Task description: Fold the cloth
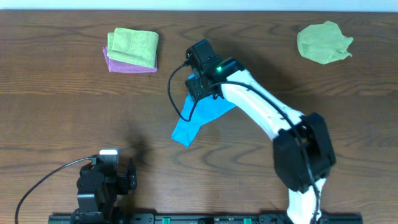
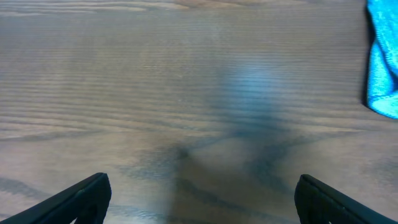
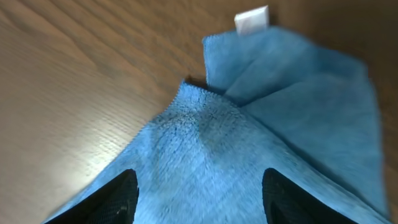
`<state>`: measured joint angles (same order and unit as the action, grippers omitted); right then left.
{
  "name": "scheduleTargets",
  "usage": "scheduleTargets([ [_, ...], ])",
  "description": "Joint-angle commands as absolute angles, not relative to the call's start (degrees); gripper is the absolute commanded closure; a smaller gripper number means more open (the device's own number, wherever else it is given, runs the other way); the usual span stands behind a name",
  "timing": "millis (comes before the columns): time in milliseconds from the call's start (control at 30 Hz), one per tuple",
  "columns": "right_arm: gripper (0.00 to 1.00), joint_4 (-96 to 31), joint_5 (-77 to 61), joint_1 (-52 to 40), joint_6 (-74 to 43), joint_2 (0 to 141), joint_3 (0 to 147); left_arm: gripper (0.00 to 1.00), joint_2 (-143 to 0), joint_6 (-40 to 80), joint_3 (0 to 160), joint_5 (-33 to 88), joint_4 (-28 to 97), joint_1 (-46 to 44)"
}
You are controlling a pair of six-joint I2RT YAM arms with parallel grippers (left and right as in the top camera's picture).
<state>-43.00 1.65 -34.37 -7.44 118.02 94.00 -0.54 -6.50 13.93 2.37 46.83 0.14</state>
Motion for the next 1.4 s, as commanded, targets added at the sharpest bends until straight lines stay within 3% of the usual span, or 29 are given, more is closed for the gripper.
scheduleTargets([
  [0, 0.37, -42.04, 1.48, -34.46, -8.78, 119.11, 93.97, 0.05, -0.21, -7.27, 13.58, 4.58, 47.77, -0.01],
  [800, 0.44, -36.16, 1.08, -34.41, -11.18, 126.87, 94.0, 0.05, -0.21, -7.27, 13.58, 4.58, 47.79, -0.01],
  [1100, 0.59, -35.44, 1.08, -34.41, -11.35, 127.26, 94.0, 0.04, -0.21, -7.27, 13.58, 4.56, 47.79, -0.01],
  [1267, 0.75, -35.35, 1.1, -34.41, -11.35, 127.42, 94.0, 0.05, -0.21, -7.27, 13.58, 4.56, 47.79, -0.01],
  [1367, 0.78, -35.4, 1.1, -34.41, -11.35, 127.42, 94.0, 0.05, -0.21, -7.27, 13.58, 4.54, 47.79, -0.01],
])
